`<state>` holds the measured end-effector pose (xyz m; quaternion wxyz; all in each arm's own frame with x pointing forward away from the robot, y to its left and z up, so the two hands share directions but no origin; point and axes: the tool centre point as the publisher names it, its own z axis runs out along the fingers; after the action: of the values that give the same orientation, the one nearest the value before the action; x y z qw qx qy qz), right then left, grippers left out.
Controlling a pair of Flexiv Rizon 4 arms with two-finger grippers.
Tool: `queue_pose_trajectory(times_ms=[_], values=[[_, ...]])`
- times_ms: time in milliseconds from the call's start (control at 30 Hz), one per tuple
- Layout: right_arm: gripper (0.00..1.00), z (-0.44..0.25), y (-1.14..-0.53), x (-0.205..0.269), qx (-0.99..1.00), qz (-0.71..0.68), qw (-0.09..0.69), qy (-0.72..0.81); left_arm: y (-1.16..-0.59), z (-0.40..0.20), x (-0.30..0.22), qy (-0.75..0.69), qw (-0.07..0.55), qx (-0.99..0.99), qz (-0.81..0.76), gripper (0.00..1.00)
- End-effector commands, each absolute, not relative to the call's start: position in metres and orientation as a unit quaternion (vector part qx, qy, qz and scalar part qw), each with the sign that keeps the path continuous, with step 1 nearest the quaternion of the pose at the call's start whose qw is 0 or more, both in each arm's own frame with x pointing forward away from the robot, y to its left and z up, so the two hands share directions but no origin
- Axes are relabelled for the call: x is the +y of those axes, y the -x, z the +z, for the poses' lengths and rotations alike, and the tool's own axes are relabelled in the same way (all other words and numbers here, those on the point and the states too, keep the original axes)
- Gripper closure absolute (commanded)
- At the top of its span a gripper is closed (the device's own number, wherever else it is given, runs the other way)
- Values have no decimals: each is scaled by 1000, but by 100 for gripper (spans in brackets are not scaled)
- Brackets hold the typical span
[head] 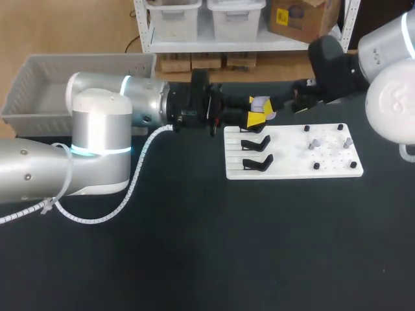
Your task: Pick up each earbud case from the left stands, insert the matching earbuds, close the lid, and place the case in the box.
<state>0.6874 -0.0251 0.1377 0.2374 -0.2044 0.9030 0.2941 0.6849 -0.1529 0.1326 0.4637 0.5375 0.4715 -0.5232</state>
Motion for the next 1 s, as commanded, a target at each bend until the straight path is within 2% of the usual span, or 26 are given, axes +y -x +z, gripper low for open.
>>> queue_pose_trajectory(times_ms=[33,267,500,1000], values=[[0,143,-688,-27,905,286,241,201,-684,132,-153,-537,465,471,-523,100],[0,163,-693,-30,899,269,277,207,-684,132,-153,-537,465,471,-523,100],[0,186,-683,-47,897,169,327,244,-684,132,-153,-537,465,471,-523,100],[0,172,-655,-118,943,20,262,203,-684,132,-153,-537,465,471,-523,100]])
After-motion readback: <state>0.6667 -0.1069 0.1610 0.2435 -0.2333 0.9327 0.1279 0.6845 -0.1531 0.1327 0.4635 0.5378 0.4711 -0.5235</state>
